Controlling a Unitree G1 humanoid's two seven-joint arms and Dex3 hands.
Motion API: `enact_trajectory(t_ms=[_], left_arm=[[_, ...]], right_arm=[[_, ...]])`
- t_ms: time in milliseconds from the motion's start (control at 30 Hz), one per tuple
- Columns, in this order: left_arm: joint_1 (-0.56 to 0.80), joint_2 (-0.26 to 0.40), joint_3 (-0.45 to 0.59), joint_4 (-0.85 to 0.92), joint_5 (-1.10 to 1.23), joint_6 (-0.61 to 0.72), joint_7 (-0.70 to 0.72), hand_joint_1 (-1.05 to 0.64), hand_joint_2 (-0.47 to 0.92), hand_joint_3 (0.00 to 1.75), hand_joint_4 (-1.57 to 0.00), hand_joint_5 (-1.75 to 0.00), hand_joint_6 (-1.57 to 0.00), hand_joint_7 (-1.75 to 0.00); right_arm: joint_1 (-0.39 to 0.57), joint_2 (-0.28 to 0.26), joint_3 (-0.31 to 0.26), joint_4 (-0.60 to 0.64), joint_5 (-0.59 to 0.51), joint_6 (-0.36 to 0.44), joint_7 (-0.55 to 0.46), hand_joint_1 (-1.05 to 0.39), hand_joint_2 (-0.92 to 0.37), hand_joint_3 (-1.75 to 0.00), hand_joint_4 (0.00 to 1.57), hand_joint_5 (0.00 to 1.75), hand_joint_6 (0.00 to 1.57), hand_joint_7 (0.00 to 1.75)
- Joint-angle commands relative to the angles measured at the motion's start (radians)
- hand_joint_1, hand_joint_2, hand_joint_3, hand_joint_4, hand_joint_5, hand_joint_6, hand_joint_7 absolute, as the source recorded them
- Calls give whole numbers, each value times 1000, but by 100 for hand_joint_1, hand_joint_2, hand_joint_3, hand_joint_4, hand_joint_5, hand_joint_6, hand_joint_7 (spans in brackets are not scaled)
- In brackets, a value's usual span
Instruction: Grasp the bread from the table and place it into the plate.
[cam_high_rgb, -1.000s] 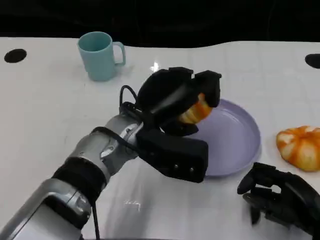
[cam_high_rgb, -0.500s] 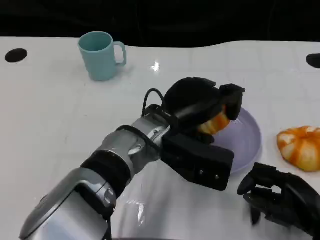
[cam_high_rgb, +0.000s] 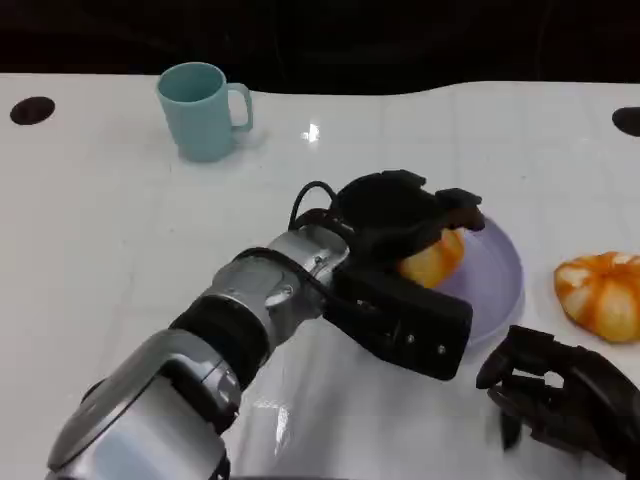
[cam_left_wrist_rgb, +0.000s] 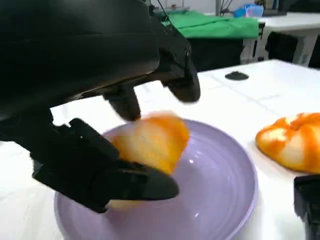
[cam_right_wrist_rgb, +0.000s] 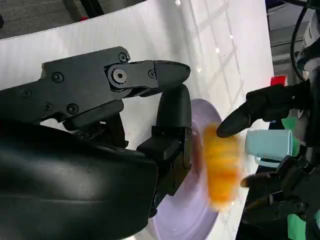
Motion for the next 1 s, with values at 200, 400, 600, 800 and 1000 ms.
enact_trajectory(t_ms=[200, 400, 600, 800, 1000], left_arm=[[-26, 29, -10, -34, -7, 23, -74, -99, 92, 72, 0, -21, 0, -16], [-11, 68, -2, -90, -14, 20, -106, -100, 92, 73, 0, -19, 0, -18], [35, 129, 12, -203, -34, 19, -147, -99, 92, 73, 0, -18, 0, -18], [116, 192, 48, -327, -76, -7, -156, -95, 92, 66, 0, -30, 0, -27], [225, 252, 111, -461, -132, -68, -119, -87, 92, 66, -1, -63, -7, -39]], right_arm=[[27, -15, 3, 24, -18, 24, 3, -51, -92, -31, 68, 175, 63, 143], [20, -13, -1, 40, -10, 17, 14, -51, -92, -31, 68, 175, 63, 143], [17, -17, -1, 44, -16, 7, 13, -51, -92, -31, 67, 175, 62, 143], [17, -21, 3, 41, -25, 15, 7, -51, -92, -31, 66, 175, 62, 143], [18, -22, 7, 41, -34, 12, -7, -52, -92, -31, 65, 175, 62, 142]])
